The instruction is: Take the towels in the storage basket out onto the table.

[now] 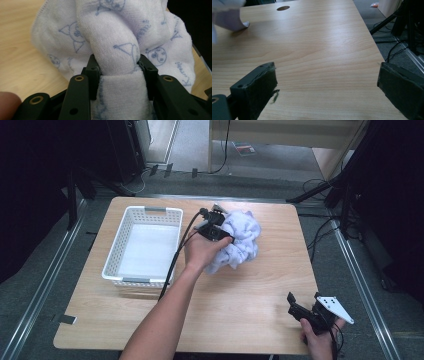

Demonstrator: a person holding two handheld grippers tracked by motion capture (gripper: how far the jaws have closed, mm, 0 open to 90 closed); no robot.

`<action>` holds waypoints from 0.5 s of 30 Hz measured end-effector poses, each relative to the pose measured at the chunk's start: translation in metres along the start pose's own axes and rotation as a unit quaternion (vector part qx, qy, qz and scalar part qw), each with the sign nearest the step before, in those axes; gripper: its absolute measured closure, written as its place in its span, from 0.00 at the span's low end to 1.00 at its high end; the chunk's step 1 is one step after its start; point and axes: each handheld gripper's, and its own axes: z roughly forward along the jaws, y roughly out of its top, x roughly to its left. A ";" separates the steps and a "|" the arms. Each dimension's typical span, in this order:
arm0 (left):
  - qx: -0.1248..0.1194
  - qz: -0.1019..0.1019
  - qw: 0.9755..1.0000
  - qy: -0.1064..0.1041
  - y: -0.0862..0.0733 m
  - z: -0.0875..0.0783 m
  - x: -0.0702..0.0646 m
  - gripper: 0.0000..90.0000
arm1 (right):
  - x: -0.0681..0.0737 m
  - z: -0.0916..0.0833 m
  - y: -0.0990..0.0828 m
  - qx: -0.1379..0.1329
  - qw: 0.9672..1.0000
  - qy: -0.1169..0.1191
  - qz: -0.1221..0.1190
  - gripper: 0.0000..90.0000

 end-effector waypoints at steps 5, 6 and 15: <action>0.019 -0.006 1.000 0.014 -0.014 0.040 -0.003 0.56 | 0.000 0.000 0.000 -0.002 1.000 -0.001 0.000 0.03; 0.022 -0.002 0.999 0.023 -0.017 0.045 -0.005 0.48 | 0.001 0.000 0.000 -0.002 1.000 0.000 0.000 0.03; -0.005 0.005 0.999 0.042 -0.019 0.023 -0.013 0.00 | 0.000 0.000 0.000 -0.003 1.000 -0.001 -0.002 0.03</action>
